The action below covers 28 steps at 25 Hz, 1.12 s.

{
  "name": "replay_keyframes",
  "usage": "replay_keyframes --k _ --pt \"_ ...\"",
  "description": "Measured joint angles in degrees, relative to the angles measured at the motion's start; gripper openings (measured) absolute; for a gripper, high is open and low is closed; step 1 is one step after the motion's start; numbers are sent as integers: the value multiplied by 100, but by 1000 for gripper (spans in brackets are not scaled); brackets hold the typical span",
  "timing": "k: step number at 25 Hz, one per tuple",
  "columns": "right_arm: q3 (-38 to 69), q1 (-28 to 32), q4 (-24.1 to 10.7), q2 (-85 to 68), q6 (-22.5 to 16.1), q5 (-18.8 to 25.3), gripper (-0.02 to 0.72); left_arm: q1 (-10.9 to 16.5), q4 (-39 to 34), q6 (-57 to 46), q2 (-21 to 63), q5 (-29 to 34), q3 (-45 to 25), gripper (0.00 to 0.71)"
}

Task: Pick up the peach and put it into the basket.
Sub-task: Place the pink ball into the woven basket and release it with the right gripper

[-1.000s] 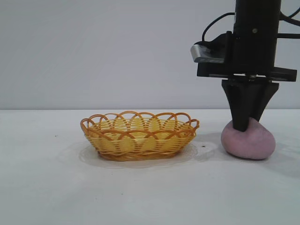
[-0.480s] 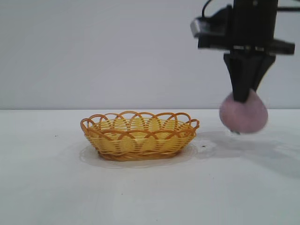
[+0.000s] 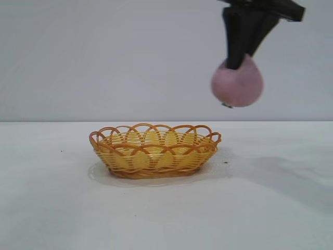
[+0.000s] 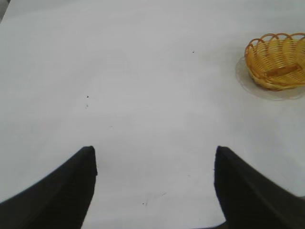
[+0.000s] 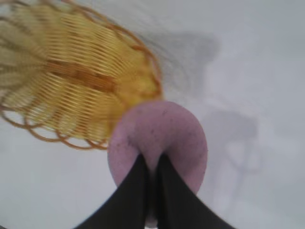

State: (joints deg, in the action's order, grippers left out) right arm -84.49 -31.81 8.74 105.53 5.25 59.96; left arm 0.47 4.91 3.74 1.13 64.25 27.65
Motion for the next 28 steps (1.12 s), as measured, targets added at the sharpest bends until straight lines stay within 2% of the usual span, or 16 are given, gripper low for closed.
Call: replay_keyframes --k 5,12,13,15,21,24,28 --pt "0 -456 62 209 0 -486 0 0 0 0 0 0 0 513" --pt "0 -618 75 860 0 -922 0 0 0 0 0 0 0 513" --pt "0 -622 75 923 0 -962 57 0 0 0 0 0 0 513" --pt "0 -622 103 1055 0 -1004 57 0 0 0 0 0 0 513" --pt "0 -622 248 1144 0 -1165 328 0 0 0 0 0 0 513" --pt "0 -622 266 1144 0 -1176 434 0 0 0 0 0 0 513" --pt "0 -622 150 1102 0 -1166 434 0 0 0 0 0 0 513"
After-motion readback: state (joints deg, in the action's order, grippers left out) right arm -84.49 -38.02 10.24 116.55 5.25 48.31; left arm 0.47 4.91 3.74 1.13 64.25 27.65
